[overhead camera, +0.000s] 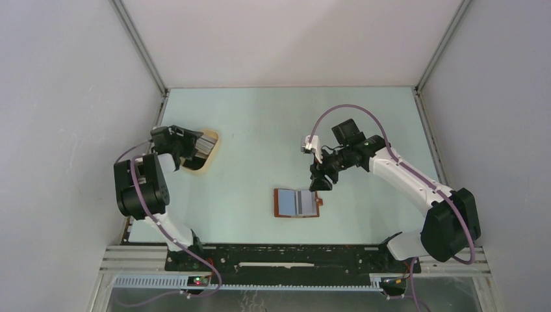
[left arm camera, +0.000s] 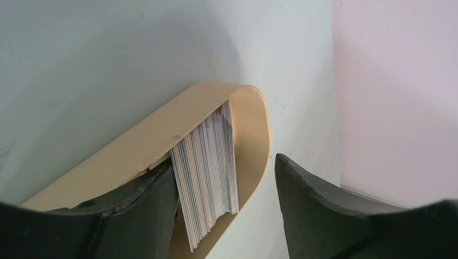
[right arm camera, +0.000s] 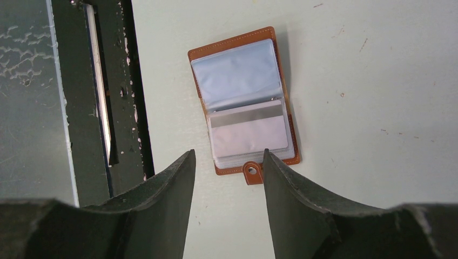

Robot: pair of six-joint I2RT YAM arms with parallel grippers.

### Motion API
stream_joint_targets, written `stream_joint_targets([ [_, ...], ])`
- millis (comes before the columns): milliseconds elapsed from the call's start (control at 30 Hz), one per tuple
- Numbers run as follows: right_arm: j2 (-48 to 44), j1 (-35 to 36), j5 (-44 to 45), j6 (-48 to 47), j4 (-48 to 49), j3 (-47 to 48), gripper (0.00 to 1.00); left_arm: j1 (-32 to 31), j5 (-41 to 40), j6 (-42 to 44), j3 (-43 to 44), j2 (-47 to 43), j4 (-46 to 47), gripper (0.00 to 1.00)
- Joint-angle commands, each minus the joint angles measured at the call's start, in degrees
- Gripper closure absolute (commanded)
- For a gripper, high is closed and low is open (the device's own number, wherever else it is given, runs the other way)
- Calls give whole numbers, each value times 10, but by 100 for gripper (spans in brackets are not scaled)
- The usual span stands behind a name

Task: Put the credit cards into the card holder
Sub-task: Pick up the credit card from the storage box.

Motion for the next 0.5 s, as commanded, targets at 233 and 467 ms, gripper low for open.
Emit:
stream_joint_targets([
  [233,-12,-3,-5,-8,-3,22,42,1,31,-21,11,-4,61,37],
  [467,-12,-3,-6,-8,-3,22,42,2,28,-17,-5,-34,62,40],
])
